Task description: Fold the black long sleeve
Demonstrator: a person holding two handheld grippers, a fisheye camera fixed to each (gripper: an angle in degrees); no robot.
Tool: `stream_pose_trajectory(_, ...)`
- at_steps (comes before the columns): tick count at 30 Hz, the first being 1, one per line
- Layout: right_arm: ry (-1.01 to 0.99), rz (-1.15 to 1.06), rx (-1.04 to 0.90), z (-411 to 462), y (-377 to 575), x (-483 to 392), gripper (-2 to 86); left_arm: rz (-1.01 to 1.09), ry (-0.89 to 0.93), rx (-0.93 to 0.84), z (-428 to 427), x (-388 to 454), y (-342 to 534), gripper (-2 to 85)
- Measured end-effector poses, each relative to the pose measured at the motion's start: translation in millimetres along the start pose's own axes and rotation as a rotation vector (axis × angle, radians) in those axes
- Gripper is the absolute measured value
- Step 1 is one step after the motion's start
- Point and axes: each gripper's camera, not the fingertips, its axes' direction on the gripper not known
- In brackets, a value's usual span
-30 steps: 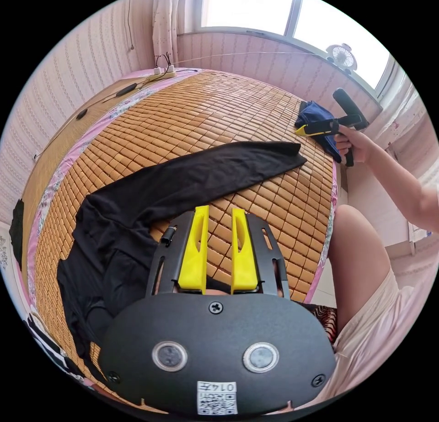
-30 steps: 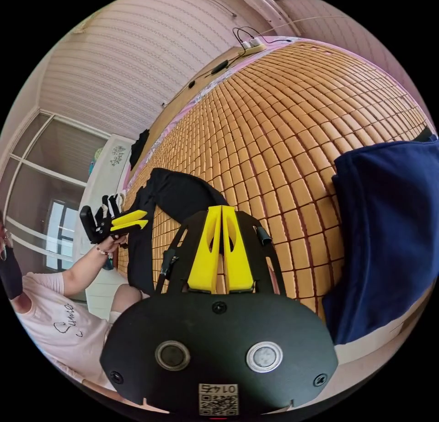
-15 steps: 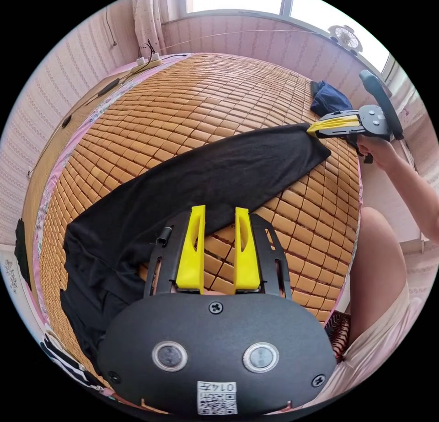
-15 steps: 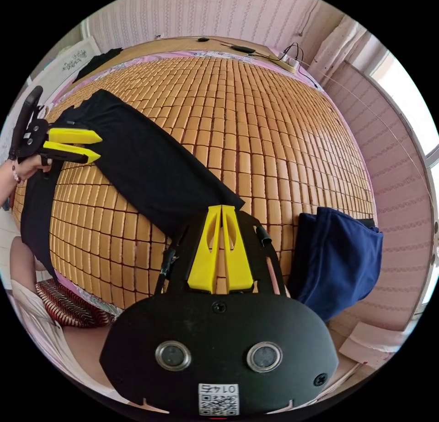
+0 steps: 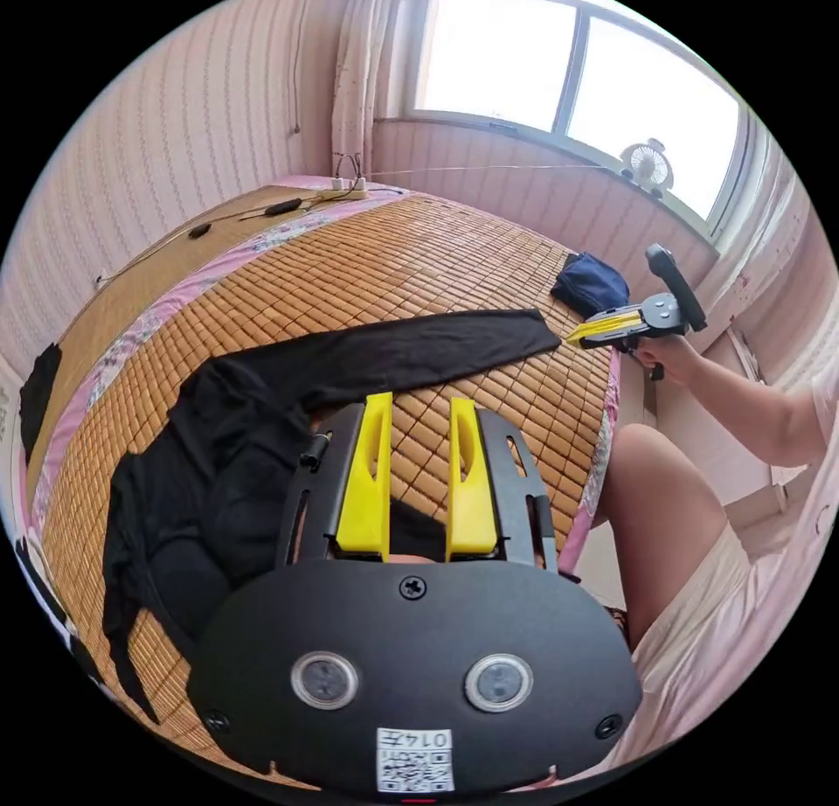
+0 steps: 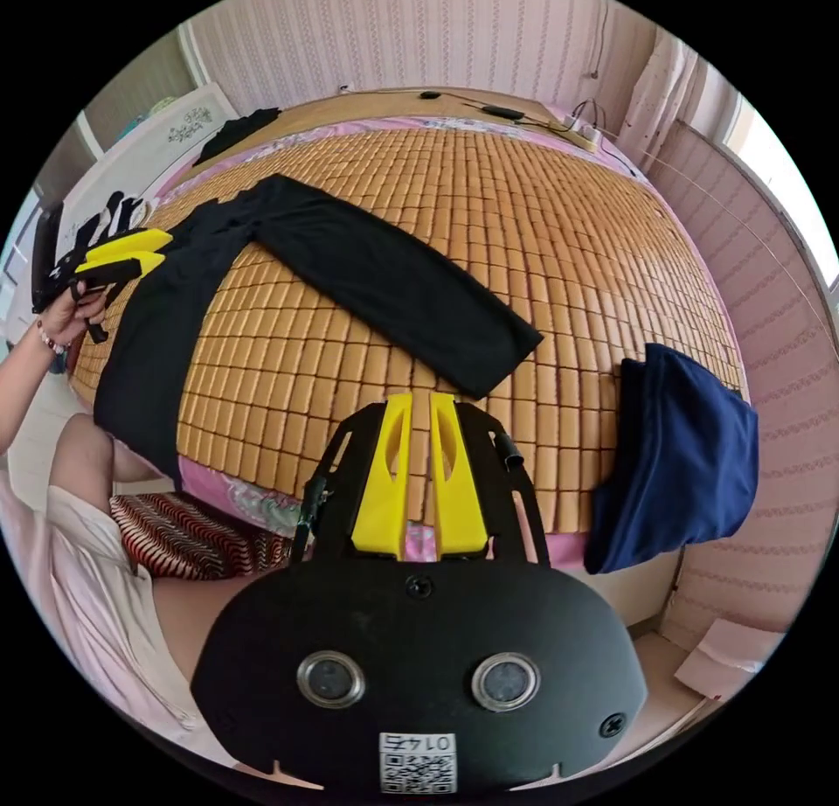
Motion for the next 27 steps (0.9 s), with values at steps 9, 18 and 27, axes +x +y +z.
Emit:
stream_pose_trajectory(9,-0.282,-0.166,-0.083,65.3,-5.6,-193.1,9.4,-0.407,-0.269,-0.177,-108.8,-68.8,201.7,11.8)
stream_pose_trajectory(18,-0.158,-0.110,-0.252,122.7,-29.5,-264.0,5.0,-0.549,-0.201,-0.286,-124.3,-108.7,285.6,11.9)
stream_pose_trajectory(27,-0.034,-0.169,-0.361,163.4,-55.5,-314.6,0.7,-0.398,-0.122,-0.406,-129.8,-121.1,308.0,0.1)
